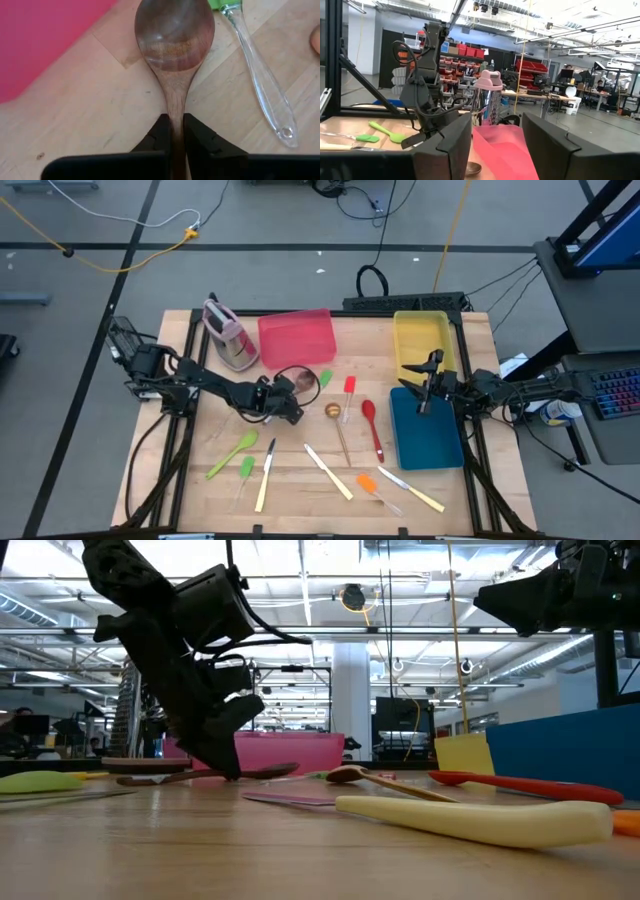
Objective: Pick & Place Kitchen Items
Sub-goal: Put the brown serving spoon into the red bin
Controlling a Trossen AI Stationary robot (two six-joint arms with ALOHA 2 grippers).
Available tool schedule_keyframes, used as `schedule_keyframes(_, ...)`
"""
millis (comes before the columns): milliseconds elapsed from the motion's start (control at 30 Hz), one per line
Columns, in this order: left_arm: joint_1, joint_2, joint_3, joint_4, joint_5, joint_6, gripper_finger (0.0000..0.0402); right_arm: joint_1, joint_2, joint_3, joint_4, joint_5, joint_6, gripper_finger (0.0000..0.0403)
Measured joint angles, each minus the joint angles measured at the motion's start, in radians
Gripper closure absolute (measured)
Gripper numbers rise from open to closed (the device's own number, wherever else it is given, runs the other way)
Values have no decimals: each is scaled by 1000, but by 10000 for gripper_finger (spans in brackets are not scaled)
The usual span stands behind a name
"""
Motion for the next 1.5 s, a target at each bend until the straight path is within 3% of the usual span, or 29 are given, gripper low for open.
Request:
schedule_keyframes(233,-32,-16,-1,155,12,48,385,0,1,0,-3,-1,0,234)
schedule_keyframes(367,-40,-41,14,217,-32,92,385,0,1,0,-3,-2,0,234)
schedule_keyframes(533,-41,-77,61,215,-60,171,382,0,8,0,-2,-2,0,234)
schedule_keyframes(767,-18,-107,175,193,-70,398,384,0,27,0,12,-2,4,234)
schedule_keyframes(1100,116,-108,357,70,-60,651,383,0,35,0,8,-3,7,234)
schedule_keyframes(1267,207,-108,377,53,54,793,381,0,35,0,8,-3,7,234)
schedule_keyframes(1500,336,-97,378,3,72,871,381,0,35,0,5,-3,12,234)
